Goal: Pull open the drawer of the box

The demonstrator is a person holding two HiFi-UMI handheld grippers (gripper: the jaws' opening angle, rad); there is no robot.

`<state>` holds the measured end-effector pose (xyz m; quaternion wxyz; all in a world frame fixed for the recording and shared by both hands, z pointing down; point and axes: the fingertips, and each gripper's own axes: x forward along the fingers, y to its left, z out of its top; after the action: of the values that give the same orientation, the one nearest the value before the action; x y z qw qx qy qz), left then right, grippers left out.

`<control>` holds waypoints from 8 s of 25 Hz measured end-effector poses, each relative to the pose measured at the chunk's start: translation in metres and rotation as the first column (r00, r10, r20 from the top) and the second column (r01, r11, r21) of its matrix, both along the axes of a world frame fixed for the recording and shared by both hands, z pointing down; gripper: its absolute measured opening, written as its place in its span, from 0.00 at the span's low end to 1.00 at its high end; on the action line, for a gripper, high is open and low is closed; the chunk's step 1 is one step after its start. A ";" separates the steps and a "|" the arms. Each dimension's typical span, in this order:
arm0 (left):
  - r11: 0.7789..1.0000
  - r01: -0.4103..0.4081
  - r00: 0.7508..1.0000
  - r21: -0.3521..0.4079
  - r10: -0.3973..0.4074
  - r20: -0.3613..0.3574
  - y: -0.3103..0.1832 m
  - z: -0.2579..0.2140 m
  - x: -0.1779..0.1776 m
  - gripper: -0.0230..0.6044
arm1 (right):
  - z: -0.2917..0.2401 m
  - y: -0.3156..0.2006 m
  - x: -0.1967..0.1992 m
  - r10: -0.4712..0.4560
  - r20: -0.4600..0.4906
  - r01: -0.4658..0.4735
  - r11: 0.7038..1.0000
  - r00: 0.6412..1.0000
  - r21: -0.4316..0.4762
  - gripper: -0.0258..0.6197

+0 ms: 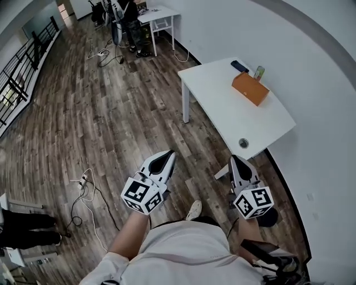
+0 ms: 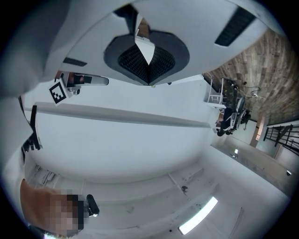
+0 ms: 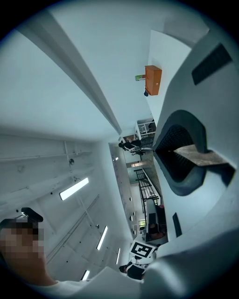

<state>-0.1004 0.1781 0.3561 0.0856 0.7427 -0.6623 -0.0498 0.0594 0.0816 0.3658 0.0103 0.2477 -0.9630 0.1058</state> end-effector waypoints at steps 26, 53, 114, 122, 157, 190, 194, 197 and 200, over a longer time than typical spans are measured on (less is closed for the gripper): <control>0.934 -0.358 0.933 -0.015 0.357 -0.034 -0.320 0.014 -0.035 0.04 | 0.001 -0.230 0.012 0.405 -0.051 -0.403 0.914 0.913 0.047 0.04; 0.832 -0.509 0.855 -0.222 0.518 -0.017 -0.524 0.113 -0.042 0.05 | 0.049 -0.321 -0.010 0.633 -0.161 -0.646 0.762 0.757 -0.043 0.04; 0.657 -0.386 0.880 -0.647 0.472 -0.045 -0.674 0.337 0.080 0.16 | 0.163 -0.344 0.069 0.632 -0.247 -0.678 0.691 0.735 -0.250 0.04; 0.643 -0.377 0.893 -0.666 0.444 -0.077 -0.637 0.340 0.073 0.16 | 0.158 -0.336 0.062 0.615 -0.230 -0.657 0.713 0.754 -0.246 0.04; 0.638 -0.347 0.916 -0.687 0.389 -0.100 -0.583 0.344 0.066 0.16 | 0.145 -0.310 0.059 0.578 -0.199 -0.611 0.758 0.791 -0.228 0.04; 0.928 -0.369 0.924 -0.045 0.372 0.090 -0.414 0.009 -0.031 0.05 | 0.042 -0.304 0.027 0.436 -0.023 -0.437 0.898 0.899 -0.055 0.04; 0.925 -0.378 0.924 -0.036 0.379 0.050 -0.381 0.007 -0.062 0.05 | 0.024 -0.280 0.006 0.465 -0.035 -0.466 0.885 0.885 -0.016 0.04; 0.918 -0.396 0.917 -0.025 0.397 0.035 -0.355 0.003 -0.085 0.05 | 0.011 -0.255 -0.010 0.488 -0.040 -0.488 0.873 0.872 0.011 0.04; 0.913 -0.408 0.913 -0.008 0.408 0.021 -0.327 -0.002 -0.109 0.05 | 0.002 -0.227 -0.028 0.499 -0.048 -0.498 0.866 0.865 0.042 0.04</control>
<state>-0.2091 -0.1489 0.3540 0.0880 0.8648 -0.4938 -0.0217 0.0313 -0.1456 0.3678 0.0067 0.4909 -0.8671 0.0841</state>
